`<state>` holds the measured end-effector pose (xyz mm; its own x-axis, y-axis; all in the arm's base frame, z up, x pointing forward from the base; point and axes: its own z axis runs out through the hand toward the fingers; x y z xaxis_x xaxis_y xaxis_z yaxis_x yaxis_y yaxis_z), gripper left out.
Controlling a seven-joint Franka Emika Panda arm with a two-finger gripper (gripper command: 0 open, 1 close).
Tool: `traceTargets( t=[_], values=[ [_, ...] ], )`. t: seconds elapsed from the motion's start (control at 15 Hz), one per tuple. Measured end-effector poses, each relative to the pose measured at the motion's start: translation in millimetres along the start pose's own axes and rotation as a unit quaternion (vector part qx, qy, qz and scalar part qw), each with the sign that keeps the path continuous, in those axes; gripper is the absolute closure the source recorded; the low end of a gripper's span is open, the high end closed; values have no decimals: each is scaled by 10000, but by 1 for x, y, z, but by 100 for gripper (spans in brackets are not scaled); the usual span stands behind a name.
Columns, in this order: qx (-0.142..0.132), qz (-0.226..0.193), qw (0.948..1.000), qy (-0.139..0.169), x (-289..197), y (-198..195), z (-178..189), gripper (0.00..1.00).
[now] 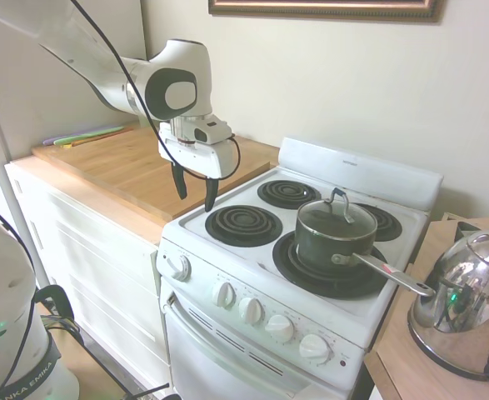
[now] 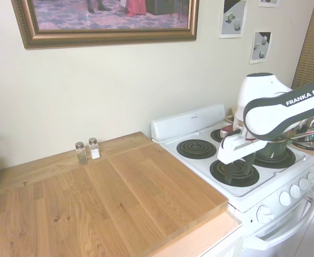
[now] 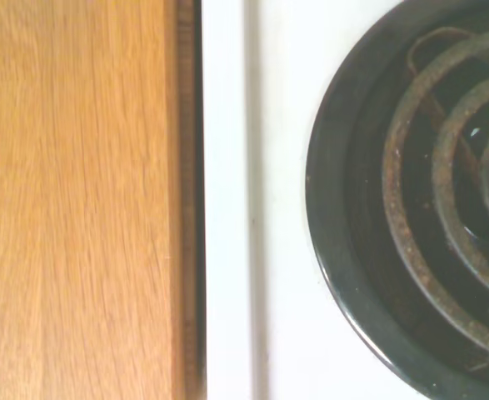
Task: Uncover the lid of the pot
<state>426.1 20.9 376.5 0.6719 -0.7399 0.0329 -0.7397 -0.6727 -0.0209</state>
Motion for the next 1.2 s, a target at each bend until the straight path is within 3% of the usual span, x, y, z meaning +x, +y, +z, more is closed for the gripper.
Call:
traceTargets(
  t=[0.33, 0.6, 0.93, 1.07, 1.2],
  values=[
    [121, 32, 9999, 57, 9, 11, -12, 0],
    [481, 190, 9982, 305, 29, 63, -57, 0],
    [915, 49, 9903, 1043, 99, 172, -123, 0],
    [901, -135, 9860, 1399, 129, 199, -137, 0],
    [745, -470, 9840, 1547, 160, 212, -134, 0]
  ],
)
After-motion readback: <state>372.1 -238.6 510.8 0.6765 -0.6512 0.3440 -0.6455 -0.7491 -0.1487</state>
